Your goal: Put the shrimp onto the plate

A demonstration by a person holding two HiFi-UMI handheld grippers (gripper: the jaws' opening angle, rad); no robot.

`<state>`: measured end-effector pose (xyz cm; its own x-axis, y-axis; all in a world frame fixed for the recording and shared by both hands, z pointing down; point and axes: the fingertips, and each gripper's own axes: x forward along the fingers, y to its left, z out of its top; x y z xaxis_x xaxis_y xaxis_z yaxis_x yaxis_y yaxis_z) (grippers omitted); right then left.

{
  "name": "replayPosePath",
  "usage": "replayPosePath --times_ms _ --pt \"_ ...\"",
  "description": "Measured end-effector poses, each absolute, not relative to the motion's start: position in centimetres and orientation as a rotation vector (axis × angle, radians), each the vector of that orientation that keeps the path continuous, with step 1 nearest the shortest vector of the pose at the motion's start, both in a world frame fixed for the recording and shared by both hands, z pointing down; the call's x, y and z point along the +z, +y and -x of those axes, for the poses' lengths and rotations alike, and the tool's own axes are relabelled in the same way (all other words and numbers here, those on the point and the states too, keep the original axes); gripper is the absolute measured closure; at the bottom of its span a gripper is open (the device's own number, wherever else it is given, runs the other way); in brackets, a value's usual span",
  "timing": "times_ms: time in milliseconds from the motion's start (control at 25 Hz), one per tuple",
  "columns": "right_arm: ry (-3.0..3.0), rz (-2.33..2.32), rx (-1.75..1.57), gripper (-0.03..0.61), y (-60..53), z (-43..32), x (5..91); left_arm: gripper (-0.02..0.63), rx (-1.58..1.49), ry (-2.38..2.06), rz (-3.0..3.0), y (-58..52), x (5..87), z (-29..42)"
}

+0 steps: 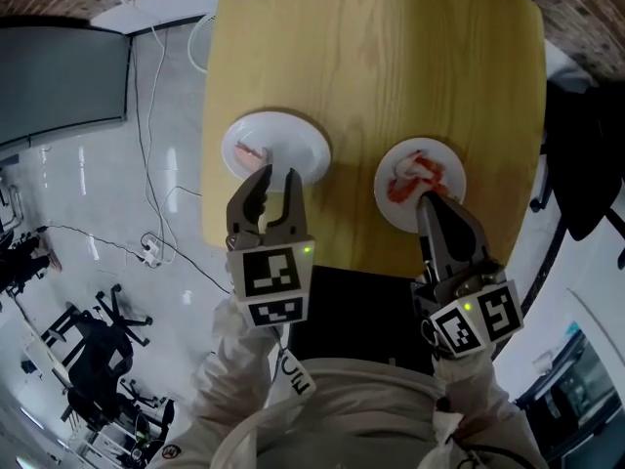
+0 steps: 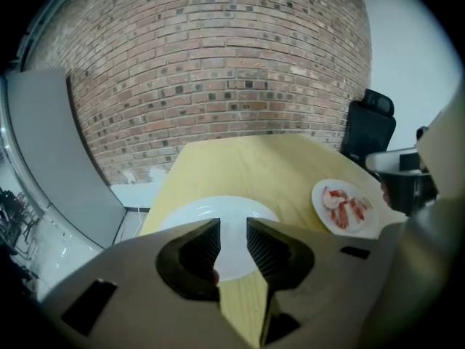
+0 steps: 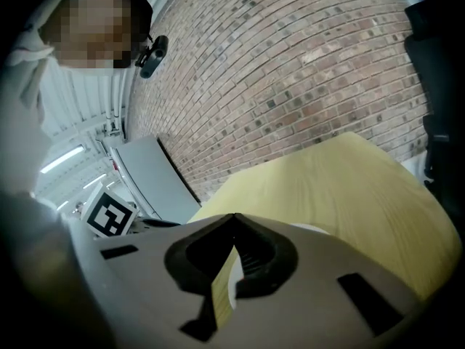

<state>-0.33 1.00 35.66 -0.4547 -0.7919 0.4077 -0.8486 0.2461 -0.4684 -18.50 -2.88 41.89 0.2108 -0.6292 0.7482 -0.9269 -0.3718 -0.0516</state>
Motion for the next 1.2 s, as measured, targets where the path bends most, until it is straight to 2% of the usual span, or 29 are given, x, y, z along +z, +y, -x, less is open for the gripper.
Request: replayPosePath --times_ms 240,480,1200 --pt "-2.423 -1.521 1.0 0.554 0.0 3.0 35.8 0.454 0.965 -1.465 -1.987 -3.3 43.0 21.5" --pt "-2.417 -1.502 1.005 0.554 -1.2 4.6 36.8 0.42 0.935 -1.479 -1.936 -4.2 44.5 23.1" --pt "-2.423 -1.45 1.048 0.554 -3.6 6.9 38.0 0.411 0.947 -1.395 -1.786 -5.2 46.8 25.1"
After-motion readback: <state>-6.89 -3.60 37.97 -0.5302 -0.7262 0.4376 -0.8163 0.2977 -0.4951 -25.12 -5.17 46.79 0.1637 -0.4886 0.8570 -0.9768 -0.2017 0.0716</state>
